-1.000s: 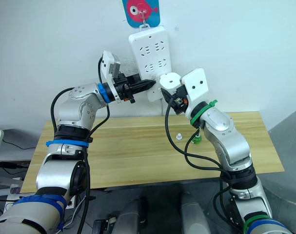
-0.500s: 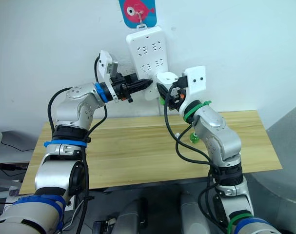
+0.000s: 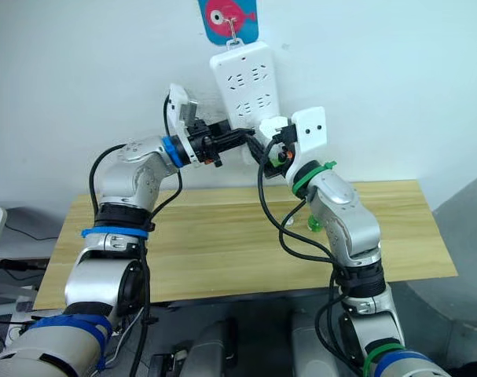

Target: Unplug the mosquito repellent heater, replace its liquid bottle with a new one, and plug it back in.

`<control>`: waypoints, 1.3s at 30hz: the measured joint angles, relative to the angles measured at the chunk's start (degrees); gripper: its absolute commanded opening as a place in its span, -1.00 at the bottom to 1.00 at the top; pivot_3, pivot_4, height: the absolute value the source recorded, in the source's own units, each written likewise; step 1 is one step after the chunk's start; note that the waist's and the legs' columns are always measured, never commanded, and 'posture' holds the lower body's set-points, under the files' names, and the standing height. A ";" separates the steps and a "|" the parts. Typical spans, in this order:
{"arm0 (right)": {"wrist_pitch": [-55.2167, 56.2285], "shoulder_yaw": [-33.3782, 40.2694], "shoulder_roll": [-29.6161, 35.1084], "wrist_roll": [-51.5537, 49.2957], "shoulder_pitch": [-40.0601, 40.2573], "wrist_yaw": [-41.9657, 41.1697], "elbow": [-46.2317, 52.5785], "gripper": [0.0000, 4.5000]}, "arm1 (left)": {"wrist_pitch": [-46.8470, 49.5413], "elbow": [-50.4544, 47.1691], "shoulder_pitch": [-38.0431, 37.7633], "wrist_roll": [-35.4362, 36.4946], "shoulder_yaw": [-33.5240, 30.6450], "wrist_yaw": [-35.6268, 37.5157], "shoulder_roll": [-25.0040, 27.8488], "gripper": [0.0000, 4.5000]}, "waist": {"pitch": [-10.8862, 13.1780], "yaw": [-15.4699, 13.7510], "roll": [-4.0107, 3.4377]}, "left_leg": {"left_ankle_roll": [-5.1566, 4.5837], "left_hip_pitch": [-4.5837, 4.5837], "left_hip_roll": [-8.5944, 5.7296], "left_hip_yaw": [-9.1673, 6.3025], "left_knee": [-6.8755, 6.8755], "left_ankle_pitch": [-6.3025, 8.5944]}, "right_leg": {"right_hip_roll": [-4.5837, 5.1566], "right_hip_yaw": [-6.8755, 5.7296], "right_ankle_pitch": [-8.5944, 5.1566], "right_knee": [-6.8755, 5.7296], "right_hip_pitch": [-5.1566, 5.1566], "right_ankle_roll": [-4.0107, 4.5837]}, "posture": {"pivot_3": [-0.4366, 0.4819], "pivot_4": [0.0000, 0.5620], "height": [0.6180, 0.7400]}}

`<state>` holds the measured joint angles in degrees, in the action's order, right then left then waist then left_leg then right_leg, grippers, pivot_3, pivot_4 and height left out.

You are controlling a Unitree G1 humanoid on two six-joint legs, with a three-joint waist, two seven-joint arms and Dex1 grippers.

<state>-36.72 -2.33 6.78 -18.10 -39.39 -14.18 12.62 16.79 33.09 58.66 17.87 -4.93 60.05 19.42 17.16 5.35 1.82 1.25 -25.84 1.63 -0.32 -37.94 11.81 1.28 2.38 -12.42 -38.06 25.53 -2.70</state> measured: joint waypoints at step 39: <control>-1.79 0.62 9.94 -9.66 8.46 -14.36 3.94 -0.98 | 16.72 -66.77 -40.14 11.60 -1.79 -26.19 7.67 1.00 | -0.08 -3.74 0.06 | 0.02 0.30 0.03 -0.09 0.05 0.07 | -0.02 -0.03 -0.07 0.03 -0.25 -0.02 | -0.03 -0.12 1.00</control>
<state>-38.51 -1.72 16.72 -27.76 -30.93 -28.54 16.56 33.51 -33.68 18.52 29.47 -6.72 33.86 27.08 17.08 1.61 1.88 1.27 -25.54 1.66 -0.40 -37.89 11.88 1.26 2.36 -12.49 -38.02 25.28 -2.72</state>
